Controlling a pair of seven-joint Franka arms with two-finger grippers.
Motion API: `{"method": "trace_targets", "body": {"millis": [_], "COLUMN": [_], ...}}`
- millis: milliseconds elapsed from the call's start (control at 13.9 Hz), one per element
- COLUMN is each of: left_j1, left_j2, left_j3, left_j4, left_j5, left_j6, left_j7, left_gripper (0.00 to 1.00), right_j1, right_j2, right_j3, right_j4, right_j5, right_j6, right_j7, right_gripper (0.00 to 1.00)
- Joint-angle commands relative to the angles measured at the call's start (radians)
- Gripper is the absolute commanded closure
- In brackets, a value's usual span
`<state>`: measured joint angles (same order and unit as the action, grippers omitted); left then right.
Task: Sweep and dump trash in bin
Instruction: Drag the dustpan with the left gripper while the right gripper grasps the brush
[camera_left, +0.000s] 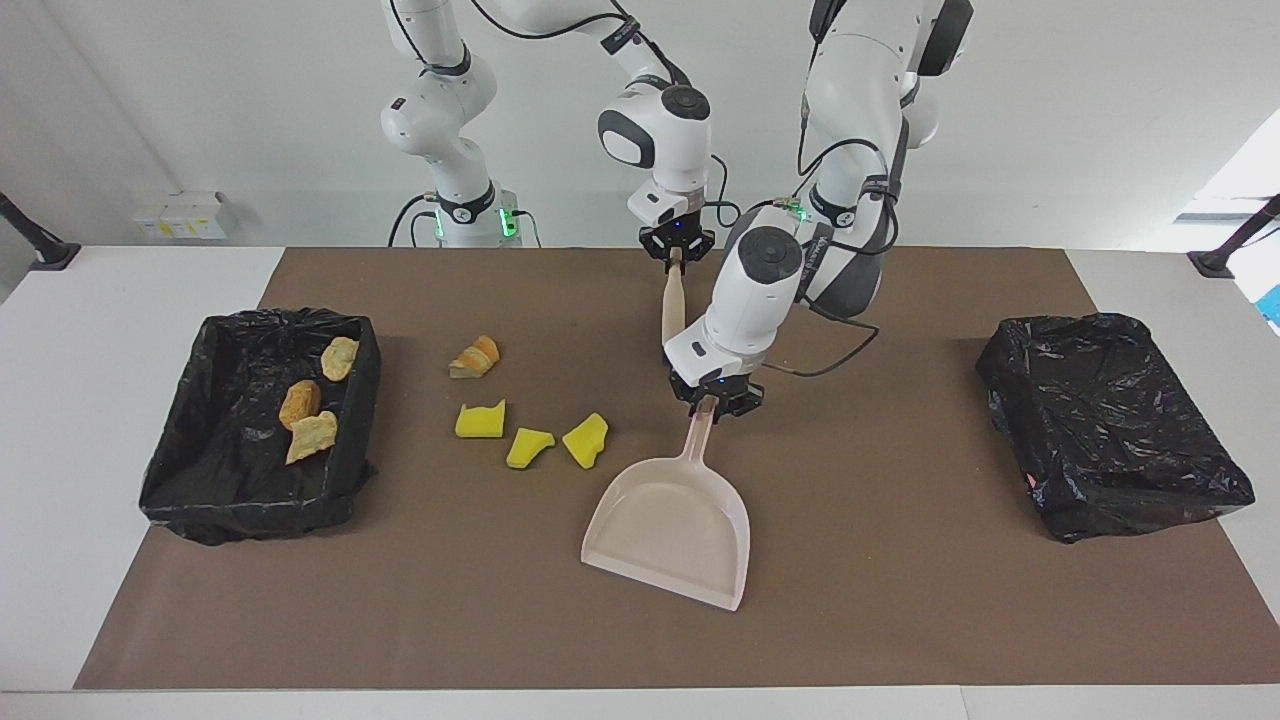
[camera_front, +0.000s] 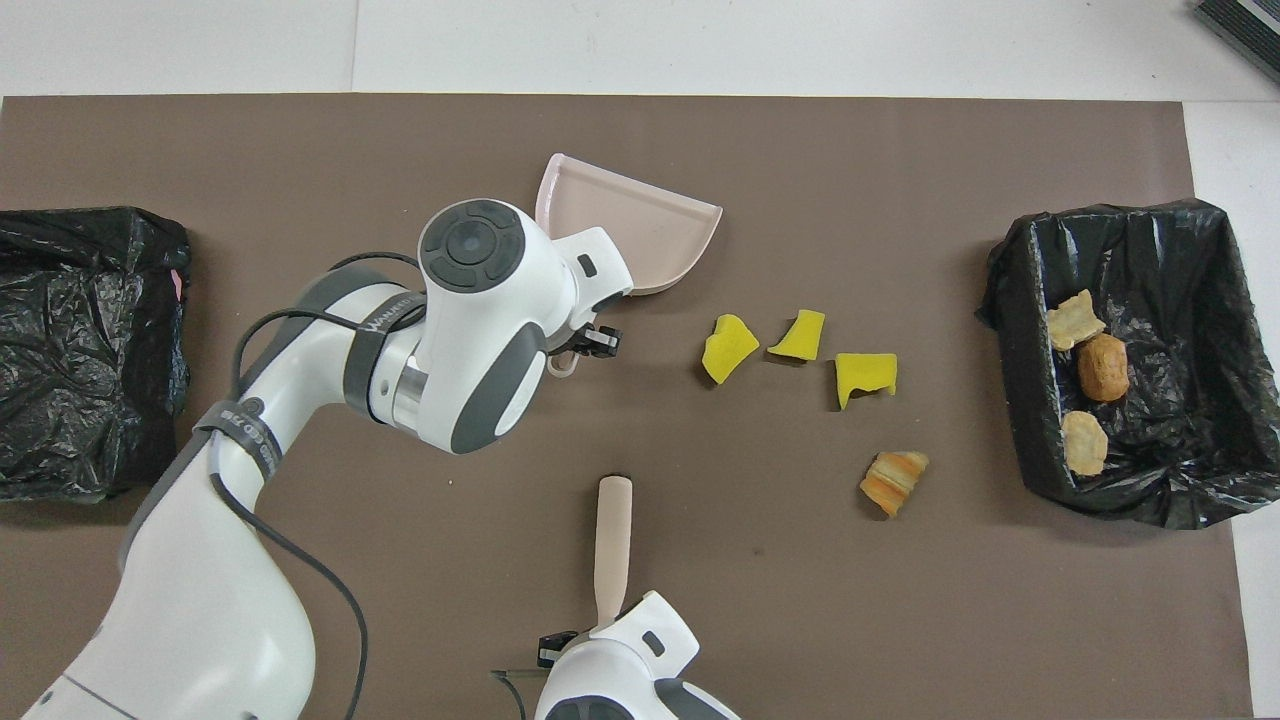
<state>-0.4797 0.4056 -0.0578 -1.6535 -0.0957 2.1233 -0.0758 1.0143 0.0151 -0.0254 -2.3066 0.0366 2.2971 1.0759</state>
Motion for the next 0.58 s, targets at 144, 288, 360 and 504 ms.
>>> {"method": "trace_targets", "body": {"millis": [144,288,360,504], "left_j1": [0.119,0.159,0.185,0.219], "left_j2": [-0.099,-0.137,-0.149,-0.163], "left_j3": [0.013,0.018,0.018,0.018], "left_j4": [-0.003,0.0,-0.003,-0.017], "left_j5": [0.02,0.114,0.131,0.131], "left_j6": [-0.156,-0.189,-0.194,-0.226], "left_j7": [0.316,0.503,0.592,0.726], "left_gripper": [1.0,1.0,1.0,1.0], "right_j1": [-0.092,-0.132,-0.175,-0.253], "right_j2": [-0.116,-0.148,-0.167,-0.19], "right_j3": [-0.001,-0.002,-0.002,-0.004], "right_j4": [-0.001,-0.001,-0.001,0.006], "right_j5": [0.003,0.002,0.002,0.0], "right_j6": [-0.165,-0.214,-0.237,-0.28], "right_j7": [0.025,0.018,0.004,-0.083], "right_gripper": [1.0,1.0,1.0,1.0]}}
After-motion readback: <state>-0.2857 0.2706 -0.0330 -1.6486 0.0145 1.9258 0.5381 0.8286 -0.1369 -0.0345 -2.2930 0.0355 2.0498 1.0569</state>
